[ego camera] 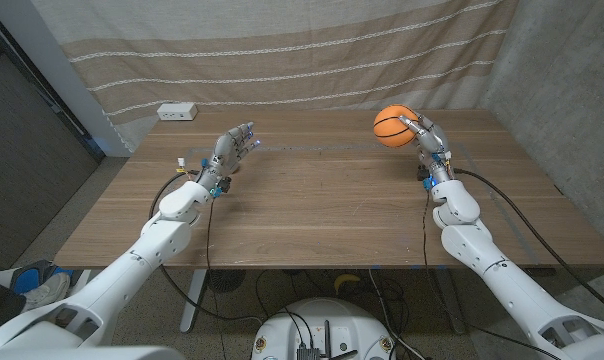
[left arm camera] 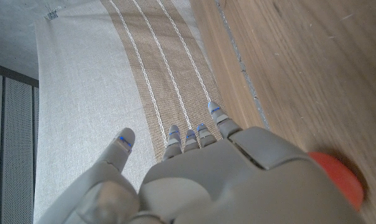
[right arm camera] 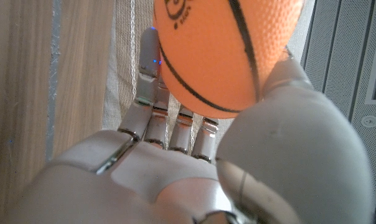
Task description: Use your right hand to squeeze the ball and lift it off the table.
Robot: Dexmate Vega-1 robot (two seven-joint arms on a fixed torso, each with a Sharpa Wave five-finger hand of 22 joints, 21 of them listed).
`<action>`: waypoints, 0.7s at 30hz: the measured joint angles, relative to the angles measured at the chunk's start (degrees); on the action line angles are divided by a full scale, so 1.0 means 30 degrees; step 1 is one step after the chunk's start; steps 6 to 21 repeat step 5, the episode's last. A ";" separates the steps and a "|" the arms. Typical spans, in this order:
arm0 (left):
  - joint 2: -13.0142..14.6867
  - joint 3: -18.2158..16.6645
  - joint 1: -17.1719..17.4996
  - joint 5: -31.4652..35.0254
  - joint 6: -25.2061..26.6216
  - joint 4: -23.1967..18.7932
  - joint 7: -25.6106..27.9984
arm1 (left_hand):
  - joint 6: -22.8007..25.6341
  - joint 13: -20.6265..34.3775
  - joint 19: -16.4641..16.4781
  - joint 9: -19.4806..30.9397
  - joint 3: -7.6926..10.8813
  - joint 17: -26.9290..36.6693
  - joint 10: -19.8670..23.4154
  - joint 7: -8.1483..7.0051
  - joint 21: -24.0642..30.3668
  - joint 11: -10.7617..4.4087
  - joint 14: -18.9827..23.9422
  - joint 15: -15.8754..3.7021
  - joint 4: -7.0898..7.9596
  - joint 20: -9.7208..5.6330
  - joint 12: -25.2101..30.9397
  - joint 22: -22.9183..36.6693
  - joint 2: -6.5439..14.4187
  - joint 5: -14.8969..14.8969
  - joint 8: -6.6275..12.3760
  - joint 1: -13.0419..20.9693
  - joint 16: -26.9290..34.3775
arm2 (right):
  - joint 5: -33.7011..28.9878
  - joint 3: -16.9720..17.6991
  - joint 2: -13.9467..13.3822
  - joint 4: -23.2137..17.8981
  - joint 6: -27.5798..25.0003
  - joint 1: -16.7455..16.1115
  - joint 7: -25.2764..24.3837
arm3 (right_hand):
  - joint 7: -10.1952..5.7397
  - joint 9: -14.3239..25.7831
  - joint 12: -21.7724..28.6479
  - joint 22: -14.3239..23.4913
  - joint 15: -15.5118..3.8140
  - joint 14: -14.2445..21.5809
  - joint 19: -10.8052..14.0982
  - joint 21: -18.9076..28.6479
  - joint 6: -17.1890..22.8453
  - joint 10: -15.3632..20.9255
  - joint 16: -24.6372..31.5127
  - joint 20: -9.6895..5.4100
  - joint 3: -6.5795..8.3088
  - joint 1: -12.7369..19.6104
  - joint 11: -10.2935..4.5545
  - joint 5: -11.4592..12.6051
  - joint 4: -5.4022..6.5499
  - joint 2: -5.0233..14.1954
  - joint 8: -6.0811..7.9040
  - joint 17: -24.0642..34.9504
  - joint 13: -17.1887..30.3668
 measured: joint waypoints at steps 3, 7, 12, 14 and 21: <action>0.0014 -0.0013 0.0000 -0.0049 -0.0031 0.0066 -0.0114 | 0.0000 0.0000 0.0027 0.0000 0.0000 0.0000 0.0000 0.0001 0.0000 0.0000 0.0080 -0.0079 0.0000 -0.0027 0.0000 0.0000 0.0000 0.0000 0.0000 0.0000 0.0000 | 0.0001 0.0002 0.0001 -0.0085 -0.0001 -0.0072 -0.0080 | 0.0001 0.0000 -0.0070 -0.0002 0.0000 0.0000 0.0002 0.0000 -0.0001 0.0000 0.0000 -0.0003 0.0000 0.0000 0.0001 -0.0016 0.0000 0.0000 -0.0004 -0.0001 0.0000; 0.0017 -0.0031 -0.0009 -0.0114 -0.0125 0.0178 -0.0283 | 0.0000 0.0000 0.0027 0.0000 0.0000 0.0000 0.0000 0.0001 0.0000 0.0000 0.0104 -0.0102 0.0000 -0.0027 0.0000 0.0000 0.0000 0.0000 0.0000 0.0000 0.0000 | -0.0028 0.0002 0.0000 -0.0238 -0.0004 -0.0167 -0.0211 | 0.0001 0.0000 -0.0073 -0.0035 0.0000 0.0000 0.0003 0.0000 -0.0001 0.0001 0.0000 -0.0003 0.0000 0.0000 0.0001 -0.0018 0.0000 0.0000 -0.0005 -0.0001 0.0001; 0.0017 -0.0031 -0.0009 -0.0114 -0.0125 0.0178 -0.0283 | 0.0000 0.0000 0.0027 0.0000 0.0000 0.0000 0.0000 0.0001 0.0000 0.0000 0.0104 -0.0102 0.0000 -0.0027 0.0000 0.0000 0.0000 0.0000 0.0000 0.0000 0.0000 | -0.0028 0.0002 0.0000 -0.0238 -0.0004 -0.0167 -0.0211 | 0.0001 0.0000 -0.0073 -0.0035 0.0000 0.0000 0.0003 0.0000 -0.0001 0.0001 0.0000 -0.0003 0.0000 0.0000 0.0001 -0.0018 0.0000 0.0000 -0.0005 -0.0001 0.0001; 0.0017 -0.0031 -0.0009 -0.0114 -0.0125 0.0178 -0.0283 | 0.0000 0.0000 0.0027 0.0000 0.0000 0.0000 0.0000 0.0001 0.0000 0.0000 0.0104 -0.0102 0.0000 -0.0027 0.0000 0.0000 0.0000 0.0000 0.0000 0.0000 0.0000 | -0.0028 0.0002 0.0000 -0.0238 -0.0004 -0.0167 -0.0211 | 0.0001 0.0000 -0.0073 -0.0035 0.0000 0.0000 0.0003 0.0000 -0.0001 0.0001 0.0000 -0.0003 0.0000 0.0000 0.0001 -0.0018 0.0000 0.0000 -0.0005 -0.0001 0.0001; 0.0017 -0.0031 -0.0009 -0.0114 -0.0125 0.0178 -0.0283 | 0.0000 0.0000 0.0027 0.0000 0.0000 0.0000 0.0000 0.0001 0.0000 0.0000 0.0104 -0.0102 0.0000 -0.0027 0.0000 0.0000 0.0000 0.0000 0.0000 0.0000 0.0000 | -0.0028 0.0002 0.0000 -0.0238 -0.0004 -0.0167 -0.0211 | 0.0001 0.0000 -0.0073 -0.0035 0.0000 0.0000 0.0003 0.0000 -0.0001 0.0001 0.0000 -0.0003 0.0000 0.0000 0.0001 -0.0018 0.0000 0.0000 -0.0005 -0.0001 0.0001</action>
